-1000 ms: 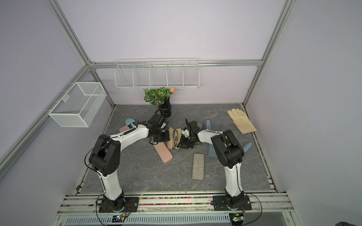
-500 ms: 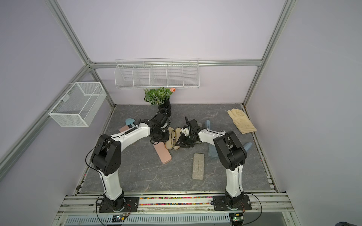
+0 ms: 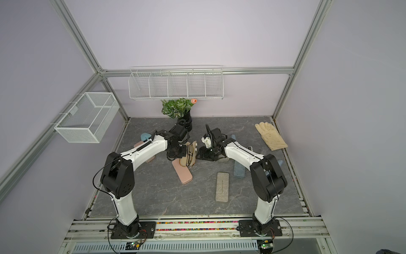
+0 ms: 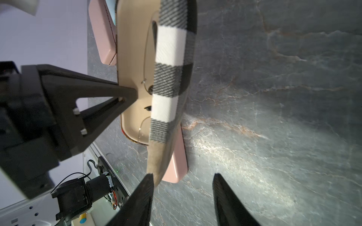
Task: Close the glasses case
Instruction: Adjust the glasses case at the center of the board.
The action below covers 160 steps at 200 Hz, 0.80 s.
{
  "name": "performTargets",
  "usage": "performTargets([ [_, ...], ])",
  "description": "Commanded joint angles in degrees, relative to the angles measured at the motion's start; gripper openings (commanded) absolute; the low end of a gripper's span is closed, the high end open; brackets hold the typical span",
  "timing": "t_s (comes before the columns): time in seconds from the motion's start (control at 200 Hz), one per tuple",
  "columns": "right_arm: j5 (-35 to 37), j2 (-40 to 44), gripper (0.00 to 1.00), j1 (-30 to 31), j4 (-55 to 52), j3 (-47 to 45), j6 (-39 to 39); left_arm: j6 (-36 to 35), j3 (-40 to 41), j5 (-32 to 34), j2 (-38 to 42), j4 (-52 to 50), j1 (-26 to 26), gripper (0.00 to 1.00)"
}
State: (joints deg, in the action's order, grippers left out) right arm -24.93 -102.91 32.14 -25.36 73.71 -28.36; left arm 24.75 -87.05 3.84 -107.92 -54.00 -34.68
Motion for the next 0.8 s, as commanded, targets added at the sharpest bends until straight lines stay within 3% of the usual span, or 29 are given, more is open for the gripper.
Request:
performTargets([
  [0.0, 2.3, 0.2, 0.54, 0.6, -2.0, 1.1, 1.5, 0.3, -2.7, 1.9, 1.2, -1.1, -0.2, 0.11],
  [0.175, 4.8, -1.4, 0.63, 1.6, -2.8, 4.1, 1.1, 0.6, -5.5, 5.3, -1.0, -3.8, -1.1, 0.10],
  [0.425, 5.4, -5.1, 0.72, 2.8, -2.1, 8.5, -1.4, 0.9, -6.9, 5.1, -2.1, -4.0, -1.2, 0.10],
  [0.795, 7.7, -8.1, 0.79, 3.4, -4.5, 12.8, -3.3, 1.2, -6.5, 5.0, -2.0, -3.5, -1.2, 0.10],
])
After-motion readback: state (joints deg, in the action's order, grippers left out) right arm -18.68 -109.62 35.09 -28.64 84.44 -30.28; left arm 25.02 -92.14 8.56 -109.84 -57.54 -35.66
